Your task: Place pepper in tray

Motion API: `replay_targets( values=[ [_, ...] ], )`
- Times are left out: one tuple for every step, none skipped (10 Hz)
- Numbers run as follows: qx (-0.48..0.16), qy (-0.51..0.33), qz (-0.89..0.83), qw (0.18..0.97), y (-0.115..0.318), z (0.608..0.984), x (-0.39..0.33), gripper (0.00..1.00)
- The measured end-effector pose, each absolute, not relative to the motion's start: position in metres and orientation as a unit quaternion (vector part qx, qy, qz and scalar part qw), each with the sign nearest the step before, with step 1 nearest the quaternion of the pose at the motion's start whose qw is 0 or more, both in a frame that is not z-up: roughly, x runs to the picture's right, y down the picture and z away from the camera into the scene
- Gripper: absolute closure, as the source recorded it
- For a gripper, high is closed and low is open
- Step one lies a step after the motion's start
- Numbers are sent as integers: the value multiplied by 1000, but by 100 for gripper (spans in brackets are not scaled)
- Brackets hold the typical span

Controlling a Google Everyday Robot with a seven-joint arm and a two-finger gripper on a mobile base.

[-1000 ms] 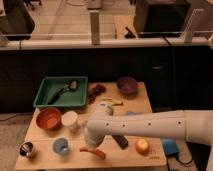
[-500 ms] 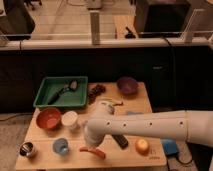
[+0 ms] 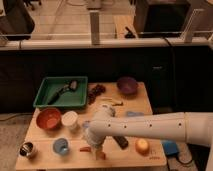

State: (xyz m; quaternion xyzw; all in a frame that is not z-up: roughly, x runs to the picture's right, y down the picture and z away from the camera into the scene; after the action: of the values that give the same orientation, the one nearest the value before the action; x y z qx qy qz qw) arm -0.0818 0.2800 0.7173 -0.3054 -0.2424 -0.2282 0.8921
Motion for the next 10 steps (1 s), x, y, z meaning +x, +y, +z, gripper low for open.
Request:
replay_targets(
  values=[
    [-302, -237, -210, 899, 278, 719, -78, 20],
    [-298, -232, -198, 905, 280, 724, -76, 20],
    [-295, -224, -184, 911, 284, 732, -73, 20],
    [-293, -213, -169, 917, 288, 741, -69, 20],
    [-292, -203, -158, 921, 291, 748, -66, 20],
    [-292, -195, -150, 924, 293, 754, -63, 20],
    [-295, -188, -142, 926, 295, 759, -59, 21],
    [-299, -184, -135, 927, 297, 765, -55, 27],
    [-302, -183, -132, 926, 299, 768, -53, 34],
    [-305, -183, -131, 925, 300, 770, -52, 42]
  ],
)
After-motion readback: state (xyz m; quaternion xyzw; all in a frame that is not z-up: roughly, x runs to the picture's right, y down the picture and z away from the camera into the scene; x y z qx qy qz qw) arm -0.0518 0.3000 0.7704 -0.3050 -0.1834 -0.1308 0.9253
